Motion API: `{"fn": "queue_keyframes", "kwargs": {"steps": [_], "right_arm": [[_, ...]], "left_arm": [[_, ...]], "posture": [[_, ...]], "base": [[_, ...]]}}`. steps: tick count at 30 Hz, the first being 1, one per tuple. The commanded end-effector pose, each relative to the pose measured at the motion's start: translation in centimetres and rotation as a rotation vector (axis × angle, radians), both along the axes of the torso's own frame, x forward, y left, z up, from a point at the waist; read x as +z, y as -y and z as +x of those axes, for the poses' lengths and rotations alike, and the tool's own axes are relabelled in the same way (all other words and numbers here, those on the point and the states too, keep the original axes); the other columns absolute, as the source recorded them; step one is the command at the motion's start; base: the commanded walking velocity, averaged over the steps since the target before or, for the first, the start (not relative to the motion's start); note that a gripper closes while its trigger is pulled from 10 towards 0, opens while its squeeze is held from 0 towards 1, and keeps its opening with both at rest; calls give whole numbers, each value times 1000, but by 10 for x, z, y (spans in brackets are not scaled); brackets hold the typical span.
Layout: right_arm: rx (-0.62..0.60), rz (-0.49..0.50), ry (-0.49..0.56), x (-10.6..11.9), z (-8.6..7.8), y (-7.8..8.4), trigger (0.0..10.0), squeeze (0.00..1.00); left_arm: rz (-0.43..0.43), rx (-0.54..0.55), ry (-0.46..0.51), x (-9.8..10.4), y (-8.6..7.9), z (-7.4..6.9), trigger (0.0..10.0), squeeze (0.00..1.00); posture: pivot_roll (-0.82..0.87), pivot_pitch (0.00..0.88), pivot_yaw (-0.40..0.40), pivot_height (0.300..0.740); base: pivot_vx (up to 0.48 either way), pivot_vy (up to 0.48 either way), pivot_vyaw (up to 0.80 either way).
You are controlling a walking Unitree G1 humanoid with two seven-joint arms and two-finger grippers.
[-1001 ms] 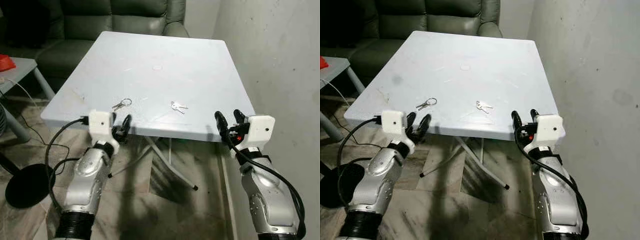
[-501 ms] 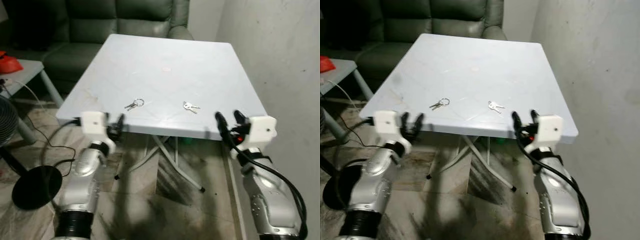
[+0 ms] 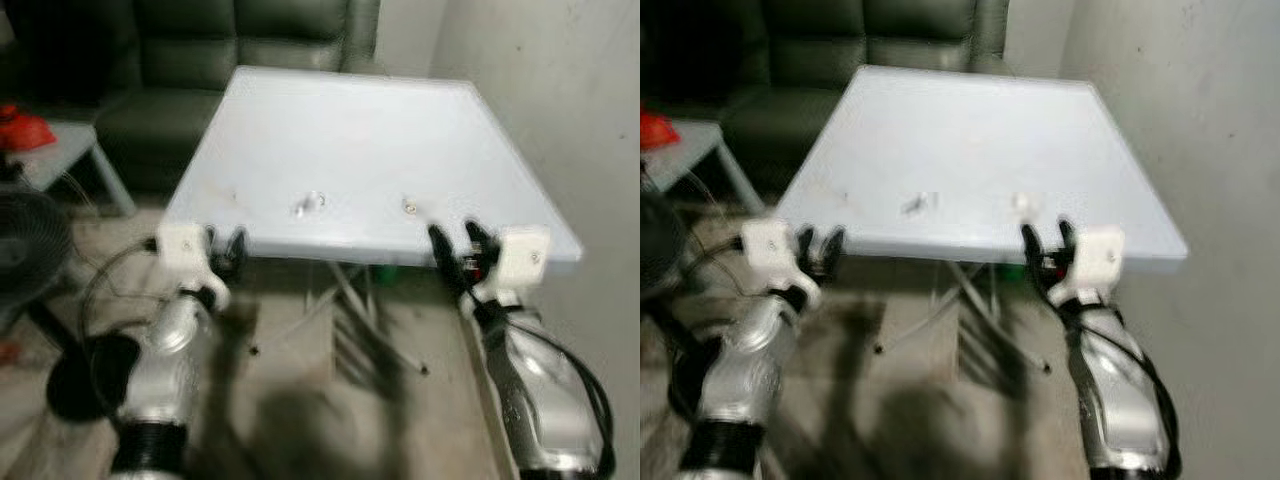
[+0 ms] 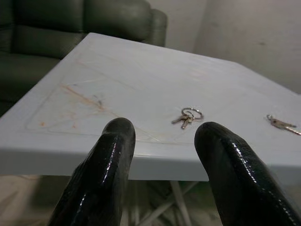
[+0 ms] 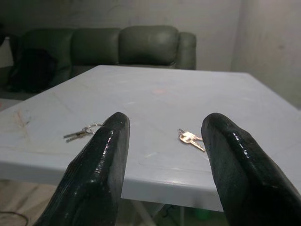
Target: Hang keys on a hook
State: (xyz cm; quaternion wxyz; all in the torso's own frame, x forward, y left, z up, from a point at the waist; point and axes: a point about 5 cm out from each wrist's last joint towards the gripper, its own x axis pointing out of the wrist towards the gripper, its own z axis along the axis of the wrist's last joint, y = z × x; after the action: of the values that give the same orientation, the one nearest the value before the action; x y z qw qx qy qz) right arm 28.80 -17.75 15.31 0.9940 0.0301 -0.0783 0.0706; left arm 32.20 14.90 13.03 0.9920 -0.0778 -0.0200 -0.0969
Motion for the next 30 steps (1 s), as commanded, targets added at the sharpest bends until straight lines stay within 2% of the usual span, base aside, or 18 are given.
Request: {"fn": "queue_keyframes", "kwargs": {"steps": [1, 22, 29, 30], "right_arm": [[14, 13, 29, 7, 1, -6, 10000, 0], [32, 25, 21, 7, 1, -9, 10000, 0], [34, 27, 18, 7, 0, -9, 10000, 0], [34, 30, 16, 7, 1, -9, 10000, 0]], "left_arm": [[3, 26, 3, 3, -8, 2, 10000, 0], [-5, 38, 3, 3, -10, 2, 10000, 0], [-14, 28, -13, 3, -6, 1, 10000, 0], [5, 19, 3, 4, -5, 0, 10000, 0]], "posture": [[-77, 68, -46, 740], [-71, 73, -49, 740], [-70, 75, -50, 740], [-70, 75, -50, 740]], "base": [[0, 480, 0], [0, 480, 0], [0, 41, 0], [0, 0, 0]]}}
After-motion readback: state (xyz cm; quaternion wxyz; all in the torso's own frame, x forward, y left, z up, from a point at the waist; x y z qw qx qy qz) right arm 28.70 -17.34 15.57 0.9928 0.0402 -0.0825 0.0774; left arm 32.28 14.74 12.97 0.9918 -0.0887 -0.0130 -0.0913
